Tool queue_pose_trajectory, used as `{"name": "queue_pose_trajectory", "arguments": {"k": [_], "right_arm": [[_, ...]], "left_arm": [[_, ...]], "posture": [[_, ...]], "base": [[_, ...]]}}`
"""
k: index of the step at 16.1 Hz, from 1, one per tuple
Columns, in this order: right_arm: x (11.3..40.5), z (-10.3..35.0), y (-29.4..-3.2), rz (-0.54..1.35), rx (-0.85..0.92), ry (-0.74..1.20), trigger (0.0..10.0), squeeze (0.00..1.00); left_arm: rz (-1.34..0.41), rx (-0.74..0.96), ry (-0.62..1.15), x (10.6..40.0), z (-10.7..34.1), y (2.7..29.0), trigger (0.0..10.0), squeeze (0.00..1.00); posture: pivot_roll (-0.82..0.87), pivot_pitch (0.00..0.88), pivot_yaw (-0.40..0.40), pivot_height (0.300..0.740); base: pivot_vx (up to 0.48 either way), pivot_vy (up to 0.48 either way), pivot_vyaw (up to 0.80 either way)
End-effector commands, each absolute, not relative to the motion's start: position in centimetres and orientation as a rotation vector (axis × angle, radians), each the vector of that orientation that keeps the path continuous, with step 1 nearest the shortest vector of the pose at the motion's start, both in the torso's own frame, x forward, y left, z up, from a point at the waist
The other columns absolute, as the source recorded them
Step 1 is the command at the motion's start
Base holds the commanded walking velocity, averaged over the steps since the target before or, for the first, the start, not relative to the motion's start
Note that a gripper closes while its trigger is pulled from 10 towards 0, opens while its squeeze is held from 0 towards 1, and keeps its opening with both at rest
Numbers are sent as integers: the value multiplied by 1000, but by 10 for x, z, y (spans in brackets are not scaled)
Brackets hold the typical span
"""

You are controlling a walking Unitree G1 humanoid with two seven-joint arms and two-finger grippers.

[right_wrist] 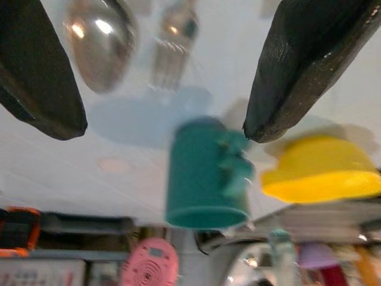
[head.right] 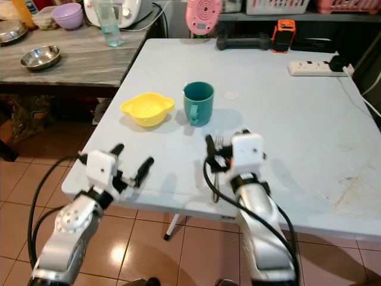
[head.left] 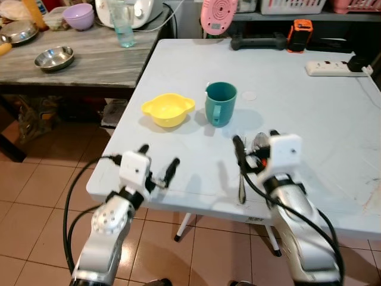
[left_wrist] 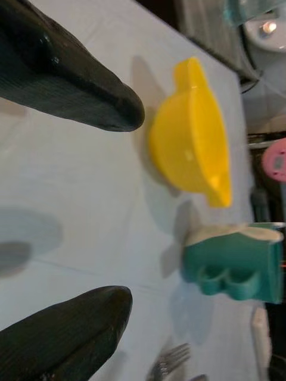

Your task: Setting the table

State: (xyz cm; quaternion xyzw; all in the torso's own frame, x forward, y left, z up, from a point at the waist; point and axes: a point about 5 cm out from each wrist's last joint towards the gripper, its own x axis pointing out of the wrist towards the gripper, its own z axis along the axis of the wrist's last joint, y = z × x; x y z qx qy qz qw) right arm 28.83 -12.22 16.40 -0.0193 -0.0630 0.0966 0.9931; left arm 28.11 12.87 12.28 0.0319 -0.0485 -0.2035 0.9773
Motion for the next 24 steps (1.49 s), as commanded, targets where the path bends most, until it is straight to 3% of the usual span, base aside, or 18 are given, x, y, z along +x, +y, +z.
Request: {"name": "queue_pose_trajectory", "arguments": {"k": [1, 6, 10, 12, 16, 20, 24], "right_arm": [[295, 165, -106, 277, -36, -114, 10000, 0], [331, 174, -81, 474, -170, -70, 10000, 0], [346, 180, -68, 618, -309, -77, 10000, 0], [344, 182, -64, 623, -290, -120, 10000, 0], [324, 189, -82, 460, -182, -273, 10000, 0], [286, 177, -116, 340, -135, -260, 10000, 0], [267, 164, -132, 225, -85, -192, 10000, 0]], "left_arm": [[-402, 55, -99, 281, 125, 133, 10000, 0], [-420, 59, -69, 263, 120, 138, 10000, 0], [-367, 59, -37, 254, 114, 143, 10000, 0], [-328, 45, -51, 255, 118, 148, 10000, 0], [-324, 25, -88, 263, 128, 143, 10000, 0], [-378, -24, -105, 289, 138, 125, 10000, 0], [-437, -39, -117, 301, 145, 114, 10000, 0]], "posture": [[-40, 135, 75, 740], [-2, 161, 61, 740], [25, 168, 42, 740], [41, 168, 33, 740], [47, 153, 28, 740], [-40, 149, 80, 740], [-90, 160, 116, 740]], "base": [[0, 0, 0], [0, 0, 0], [0, 0, 0], [0, 0, 0], [0, 0, 0], [0, 0, 0], [0, 0, 0]]}}
